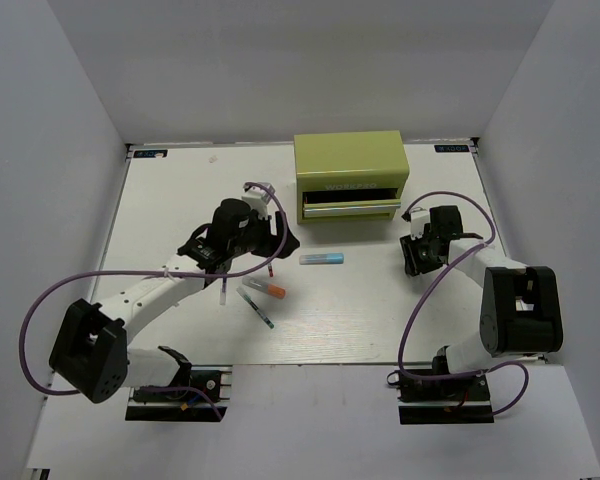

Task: Sort the stationery into containers
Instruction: Pick up the pen from the center of the board.

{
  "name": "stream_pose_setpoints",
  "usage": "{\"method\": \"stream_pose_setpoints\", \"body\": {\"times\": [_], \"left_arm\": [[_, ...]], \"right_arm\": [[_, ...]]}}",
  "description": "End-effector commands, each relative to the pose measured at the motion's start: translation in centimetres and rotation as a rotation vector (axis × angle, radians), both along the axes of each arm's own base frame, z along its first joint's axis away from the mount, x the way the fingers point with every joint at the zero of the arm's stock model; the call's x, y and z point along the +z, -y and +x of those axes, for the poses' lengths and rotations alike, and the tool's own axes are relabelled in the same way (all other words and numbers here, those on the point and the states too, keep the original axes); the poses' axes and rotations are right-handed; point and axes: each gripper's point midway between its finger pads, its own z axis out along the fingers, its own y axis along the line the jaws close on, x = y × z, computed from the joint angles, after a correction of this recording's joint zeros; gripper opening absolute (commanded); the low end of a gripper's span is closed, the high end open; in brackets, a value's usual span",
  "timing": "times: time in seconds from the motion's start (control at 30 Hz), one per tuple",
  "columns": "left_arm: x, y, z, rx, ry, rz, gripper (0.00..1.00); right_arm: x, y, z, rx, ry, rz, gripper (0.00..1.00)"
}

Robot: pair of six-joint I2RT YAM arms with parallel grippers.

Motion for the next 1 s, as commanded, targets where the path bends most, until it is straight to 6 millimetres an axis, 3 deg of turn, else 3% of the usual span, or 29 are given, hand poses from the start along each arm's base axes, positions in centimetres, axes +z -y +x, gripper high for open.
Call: {"method": "stream_pose_setpoints", "body": {"times": [0.0, 0.13, 0.23, 0.37, 0.47, 0.5, 0.53, 0.57, 0.6, 0.67, 0.73, 0.9, 0.97], "left_arm": [[1.9, 1.0, 0.4, -0.020, 0.045, -0.021, 0.83], [2.1, 1.3, 0.3, -0.029, 0.052, -0.026, 0.85], [2.2, 1.6, 0.3, -0.030, 0.054, -0.023, 0.85], [2.5, 1.7, 0.1, -0.031, 0.064, -0.025, 0.86], [2.8, 1.6, 0.2, -0.023, 0.074, -0.027, 0.86], [2.8, 1.6, 0.2, -0.023, 0.074, -0.027, 0.86], [2.8, 1.3, 0.1, -0.013, 0.078, -0.024, 0.86], [3.1, 1.3, 0.1, -0.013, 0.085, -0.029, 0.86], [3.1, 1.3, 0.1, -0.013, 0.085, -0.029, 0.86], [3.3, 1.2, 0.0, -0.013, 0.094, -0.035, 0.86], [3.3, 1.2, -0.1, -0.009, 0.088, -0.041, 0.86], [2.6, 1.6, -0.1, -0.028, 0.076, -0.044, 0.86], [2.6, 1.6, -0.1, -0.029, 0.076, -0.044, 0.86]], "right_arm": [[-0.9, 0.4, -1.1, 0.002, -0.038, -0.015, 0.43], [-0.8, -0.3, -2.0, 0.049, -0.080, 0.013, 0.22], [0.9, -0.9, -1.8, 0.108, -0.043, 0.046, 0.17], [4.6, -2.3, -1.8, 0.209, 0.043, 0.111, 0.13], [8.0, -3.9, -3.2, 0.369, 0.144, 0.167, 0.11], [8.8, -5.2, -4.4, 0.528, 0.189, 0.207, 0.11], [10.4, -5.6, -5.8, 0.593, 0.243, 0.209, 0.11], [10.7, -6.0, -7.1, 0.645, 0.242, 0.219, 0.11], [12.5, -6.7, -7.5, 0.768, 0.362, 0.202, 0.10], [14.2, -7.2, -7.6, 0.829, 0.441, 0.200, 0.08], [15.6, -7.5, -6.9, 0.842, 0.491, 0.196, 0.08], [20.6, -7.8, 0.0, 0.954, 0.826, 0.010, 0.07], [21.2, -8.1, 2.3, 1.030, 0.910, -0.083, 0.07]]}}
